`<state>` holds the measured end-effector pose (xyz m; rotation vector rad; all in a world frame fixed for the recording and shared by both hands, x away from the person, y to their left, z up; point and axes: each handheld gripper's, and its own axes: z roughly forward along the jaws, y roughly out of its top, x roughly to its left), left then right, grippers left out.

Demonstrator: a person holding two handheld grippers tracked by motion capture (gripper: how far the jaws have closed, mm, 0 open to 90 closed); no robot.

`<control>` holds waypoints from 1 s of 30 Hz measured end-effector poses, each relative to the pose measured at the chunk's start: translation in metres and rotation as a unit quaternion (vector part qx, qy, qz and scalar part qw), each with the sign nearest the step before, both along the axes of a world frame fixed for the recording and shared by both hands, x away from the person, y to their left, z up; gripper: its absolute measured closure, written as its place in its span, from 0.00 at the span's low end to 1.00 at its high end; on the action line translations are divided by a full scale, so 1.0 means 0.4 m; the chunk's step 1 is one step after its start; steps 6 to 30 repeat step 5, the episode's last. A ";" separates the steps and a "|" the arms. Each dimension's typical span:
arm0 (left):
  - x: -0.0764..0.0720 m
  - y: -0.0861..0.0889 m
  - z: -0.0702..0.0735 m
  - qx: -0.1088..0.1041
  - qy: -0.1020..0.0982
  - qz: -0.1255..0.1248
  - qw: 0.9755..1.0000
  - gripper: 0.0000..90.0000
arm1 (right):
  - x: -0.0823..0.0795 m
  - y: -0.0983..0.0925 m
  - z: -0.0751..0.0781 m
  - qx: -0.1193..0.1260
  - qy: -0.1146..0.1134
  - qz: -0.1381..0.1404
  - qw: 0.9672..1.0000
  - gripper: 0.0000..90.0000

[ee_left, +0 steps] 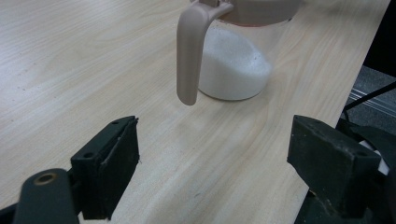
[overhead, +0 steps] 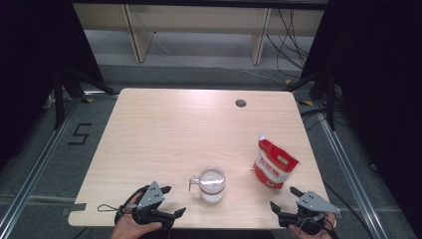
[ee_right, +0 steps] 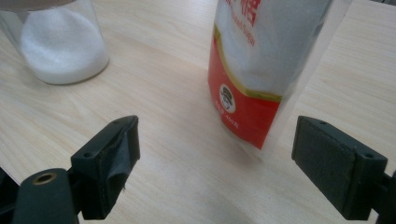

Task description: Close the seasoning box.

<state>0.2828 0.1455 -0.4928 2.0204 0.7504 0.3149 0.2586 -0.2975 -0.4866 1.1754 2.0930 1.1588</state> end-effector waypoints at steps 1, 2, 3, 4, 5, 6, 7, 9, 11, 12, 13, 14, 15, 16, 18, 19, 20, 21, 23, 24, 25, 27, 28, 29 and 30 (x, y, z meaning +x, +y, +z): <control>0.000 -0.001 -0.001 -0.005 0.000 0.001 1.000 0.18 | 0.000 0.000 0.000 0.000 0.000 0.001 1.000 0.18; 0.000 -0.001 -0.001 -0.007 0.000 0.002 1.000 0.18 | 0.001 -0.001 -0.001 -0.004 -0.001 0.003 1.000 0.18; 0.001 0.001 -0.001 -0.008 0.001 0.001 1.000 0.18 | 0.001 0.000 -0.001 -0.004 0.000 0.004 1.000 0.18; 0.001 0.002 0.002 -0.003 0.005 0.001 1.000 0.18 | 0.005 -0.004 -0.001 -0.016 -0.014 0.011 1.000 0.18; 0.001 0.003 0.003 -0.005 0.003 0.002 1.000 0.18 | 0.003 0.001 -0.003 -0.002 0.000 0.012 1.000 0.18; 0.001 0.003 0.003 -0.005 0.003 0.002 1.000 0.18 | 0.003 0.001 -0.003 -0.002 0.000 0.012 1.000 0.18; 0.001 0.003 0.003 -0.005 0.003 0.002 1.000 0.18 | 0.003 0.001 -0.003 -0.002 0.000 0.012 1.000 0.18; 0.001 0.003 0.003 -0.005 0.003 0.002 1.000 0.18 | 0.003 0.001 -0.003 -0.002 0.000 0.012 1.000 0.18; 0.001 0.003 0.003 -0.005 0.003 0.002 1.000 0.18 | 0.003 0.001 -0.003 -0.002 0.000 0.012 1.000 0.18; 0.001 0.003 0.003 -0.005 0.003 0.002 1.000 0.18 | 0.003 0.001 -0.003 -0.002 0.000 0.012 1.000 0.18; 0.001 0.003 0.003 -0.005 0.003 0.002 1.000 0.18 | 0.003 0.001 -0.003 -0.002 0.000 0.012 1.000 0.18; 0.001 0.003 0.003 -0.005 0.003 0.002 1.000 0.18 | 0.003 0.001 -0.003 -0.002 0.000 0.012 1.000 0.18; 0.001 0.003 0.003 -0.005 0.003 0.002 1.000 0.18 | 0.003 0.001 -0.003 -0.002 0.000 0.012 1.000 0.18; 0.001 0.003 0.003 -0.005 0.003 0.002 1.000 0.18 | 0.003 0.001 -0.003 -0.002 0.000 0.012 1.000 0.18; 0.001 0.003 0.003 -0.005 0.003 0.002 1.000 0.18 | 0.003 0.001 -0.003 -0.002 0.000 0.012 1.000 0.18; 0.001 0.003 0.003 -0.005 0.003 0.002 1.000 0.18 | 0.003 0.001 -0.003 -0.002 0.000 0.012 1.000 0.18; 0.001 0.003 0.003 -0.005 0.003 0.002 1.000 0.18 | 0.003 0.001 -0.003 -0.002 0.000 0.012 1.000 0.18; 0.001 0.003 0.003 -0.005 0.003 0.002 1.000 0.18 | 0.003 0.001 -0.003 -0.002 0.000 0.012 1.000 0.18; 0.001 0.003 0.003 -0.005 0.003 0.002 1.000 0.18 | 0.003 0.001 -0.003 -0.002 0.000 0.012 1.000 0.18; 0.001 0.003 0.003 -0.005 0.003 0.002 1.000 0.18 | 0.003 0.001 -0.003 -0.002 0.000 0.012 1.000 0.18; 0.001 0.003 0.003 -0.005 0.003 0.002 1.000 0.18 | 0.003 0.001 -0.003 -0.002 0.000 0.012 1.000 0.18; 0.001 0.003 0.003 -0.005 0.003 0.002 1.000 0.18 | 0.003 0.001 -0.003 -0.002 0.000 0.012 1.000 0.18; 0.001 0.003 0.003 -0.005 0.003 0.002 1.000 0.18 | 0.003 0.001 -0.003 -0.002 0.000 0.012 1.000 0.18; 0.001 0.003 0.003 -0.005 0.003 0.002 1.000 0.18 | 0.003 0.001 -0.003 -0.002 0.000 0.012 1.000 0.18; 0.001 0.003 0.003 -0.005 0.003 0.002 1.000 0.18 | 0.003 0.001 -0.003 -0.002 0.000 0.012 1.000 0.18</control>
